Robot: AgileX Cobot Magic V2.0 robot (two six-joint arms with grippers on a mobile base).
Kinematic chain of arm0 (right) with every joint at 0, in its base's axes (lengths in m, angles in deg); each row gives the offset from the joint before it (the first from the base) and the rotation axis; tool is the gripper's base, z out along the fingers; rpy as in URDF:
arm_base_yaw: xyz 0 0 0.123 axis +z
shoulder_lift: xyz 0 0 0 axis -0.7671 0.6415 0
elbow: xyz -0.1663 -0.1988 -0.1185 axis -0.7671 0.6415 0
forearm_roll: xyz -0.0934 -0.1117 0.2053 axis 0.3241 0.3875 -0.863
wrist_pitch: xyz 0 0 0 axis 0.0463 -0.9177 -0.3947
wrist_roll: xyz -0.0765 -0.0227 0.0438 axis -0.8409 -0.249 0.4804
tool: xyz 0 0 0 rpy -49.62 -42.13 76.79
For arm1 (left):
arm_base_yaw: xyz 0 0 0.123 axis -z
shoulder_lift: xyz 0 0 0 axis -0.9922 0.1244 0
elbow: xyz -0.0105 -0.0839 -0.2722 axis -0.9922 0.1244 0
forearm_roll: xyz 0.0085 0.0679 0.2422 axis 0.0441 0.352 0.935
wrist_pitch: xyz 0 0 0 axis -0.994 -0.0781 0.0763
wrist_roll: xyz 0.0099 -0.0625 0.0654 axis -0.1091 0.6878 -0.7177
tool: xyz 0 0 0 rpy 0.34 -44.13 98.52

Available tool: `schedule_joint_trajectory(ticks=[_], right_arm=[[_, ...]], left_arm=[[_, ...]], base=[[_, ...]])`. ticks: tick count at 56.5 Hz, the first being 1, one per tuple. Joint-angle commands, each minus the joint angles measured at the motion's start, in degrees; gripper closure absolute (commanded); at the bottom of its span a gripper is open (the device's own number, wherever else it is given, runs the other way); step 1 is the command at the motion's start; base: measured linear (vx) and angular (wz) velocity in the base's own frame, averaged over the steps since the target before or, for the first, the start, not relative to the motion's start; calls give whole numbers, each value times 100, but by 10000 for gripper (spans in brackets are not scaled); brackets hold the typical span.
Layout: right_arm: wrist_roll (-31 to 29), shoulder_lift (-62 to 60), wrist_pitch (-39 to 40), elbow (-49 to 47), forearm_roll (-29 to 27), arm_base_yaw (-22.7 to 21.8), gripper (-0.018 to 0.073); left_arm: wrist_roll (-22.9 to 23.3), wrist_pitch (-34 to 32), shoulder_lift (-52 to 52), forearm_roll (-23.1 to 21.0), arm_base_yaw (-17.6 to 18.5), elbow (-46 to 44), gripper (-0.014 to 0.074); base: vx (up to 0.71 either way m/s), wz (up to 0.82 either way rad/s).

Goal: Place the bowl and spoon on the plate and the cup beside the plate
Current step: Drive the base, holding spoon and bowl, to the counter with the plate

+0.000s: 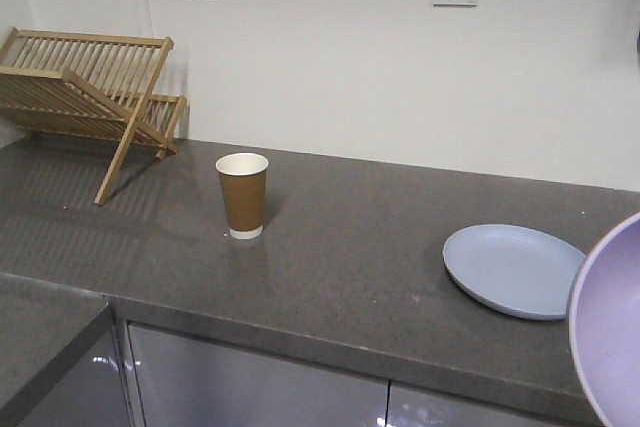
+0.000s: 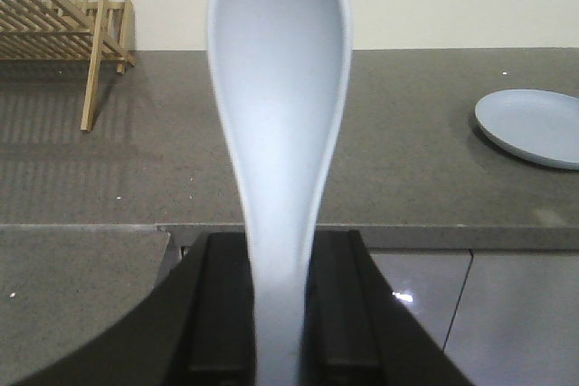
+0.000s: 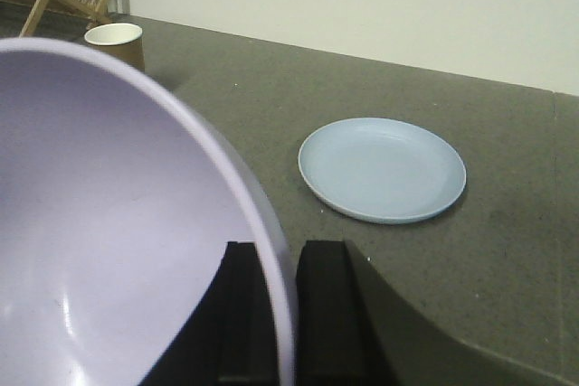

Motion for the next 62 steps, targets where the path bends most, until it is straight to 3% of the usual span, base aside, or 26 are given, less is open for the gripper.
schedule_joint_trajectory(ticks=[1,32,62], right_arm=[[-10,28,507,-154,-121,3,568],[-10,28,496,-154,-121,3,568],[-10,28,496,-154,-121,3,568]], left_arm=[[44,-446,3,-46,29,-131,596],[44,-446,3,-46,29,-131,596],[44,-446,8,-46,29,-131,596]], base=[[37,3],[39,-1],[27,-34]])
